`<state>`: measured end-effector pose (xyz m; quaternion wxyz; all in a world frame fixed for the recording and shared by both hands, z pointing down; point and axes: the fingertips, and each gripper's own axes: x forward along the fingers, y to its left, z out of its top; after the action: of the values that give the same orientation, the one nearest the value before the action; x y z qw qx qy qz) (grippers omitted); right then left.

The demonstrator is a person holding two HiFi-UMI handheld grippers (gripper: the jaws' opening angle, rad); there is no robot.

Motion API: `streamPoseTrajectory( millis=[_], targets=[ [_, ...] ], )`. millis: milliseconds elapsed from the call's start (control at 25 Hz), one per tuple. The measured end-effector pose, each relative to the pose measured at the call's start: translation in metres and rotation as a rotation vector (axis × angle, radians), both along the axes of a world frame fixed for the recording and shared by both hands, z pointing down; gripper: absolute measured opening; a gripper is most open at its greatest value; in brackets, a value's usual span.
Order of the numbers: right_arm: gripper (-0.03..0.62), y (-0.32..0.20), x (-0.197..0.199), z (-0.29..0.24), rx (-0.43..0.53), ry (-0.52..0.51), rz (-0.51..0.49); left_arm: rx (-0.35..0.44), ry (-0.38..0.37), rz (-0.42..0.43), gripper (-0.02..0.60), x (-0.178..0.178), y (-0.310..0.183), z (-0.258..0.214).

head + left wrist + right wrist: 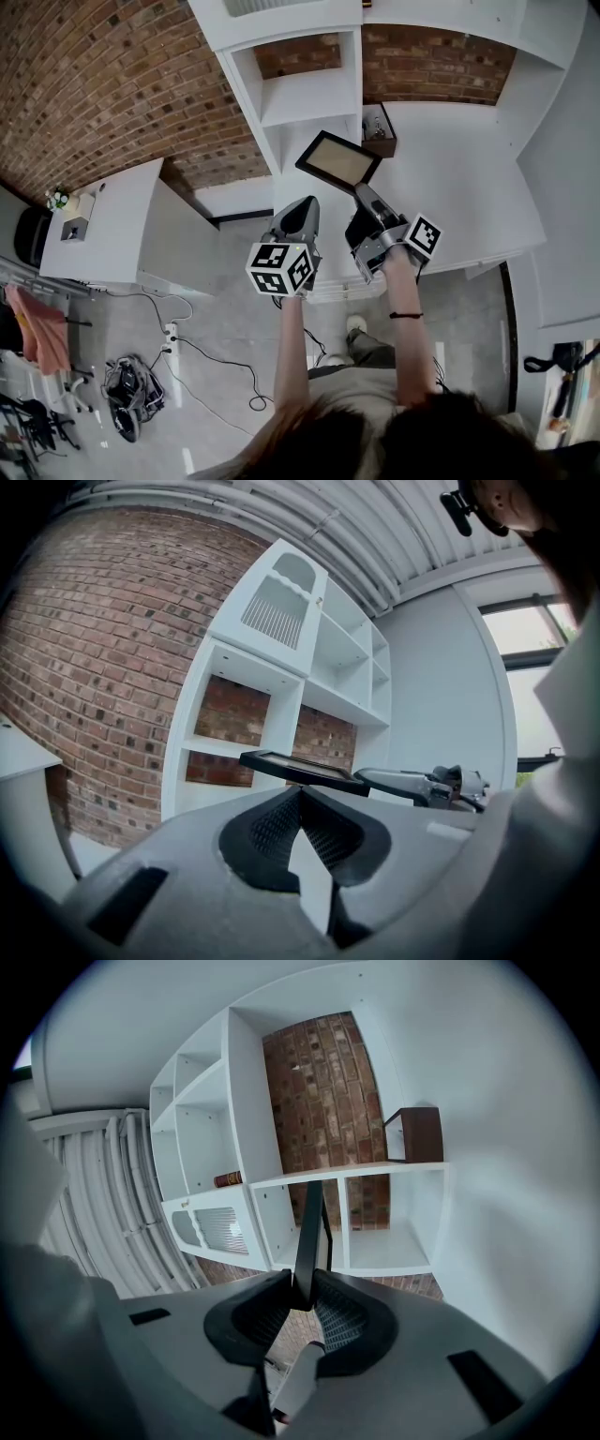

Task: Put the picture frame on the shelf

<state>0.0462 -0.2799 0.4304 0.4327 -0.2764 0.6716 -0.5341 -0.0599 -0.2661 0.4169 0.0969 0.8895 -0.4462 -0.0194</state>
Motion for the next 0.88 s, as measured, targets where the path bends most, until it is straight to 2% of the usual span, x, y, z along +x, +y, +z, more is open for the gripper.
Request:
streamPoseTrajectory(
  millis=[520,880],
  targets=[
    [0.074,-0.052,0.002,-0.011,0.011,-0.008,-0.078,0.027,-0.003,-0.066,0.011,0.006,-0.044,-0.017],
    [0.074,-0.082,-0.005,-0.021,0.035,-0.006,-0.131,0.056,0.007,-0.133,0.011,-0.004,-0.063,-0.029]
  ],
)
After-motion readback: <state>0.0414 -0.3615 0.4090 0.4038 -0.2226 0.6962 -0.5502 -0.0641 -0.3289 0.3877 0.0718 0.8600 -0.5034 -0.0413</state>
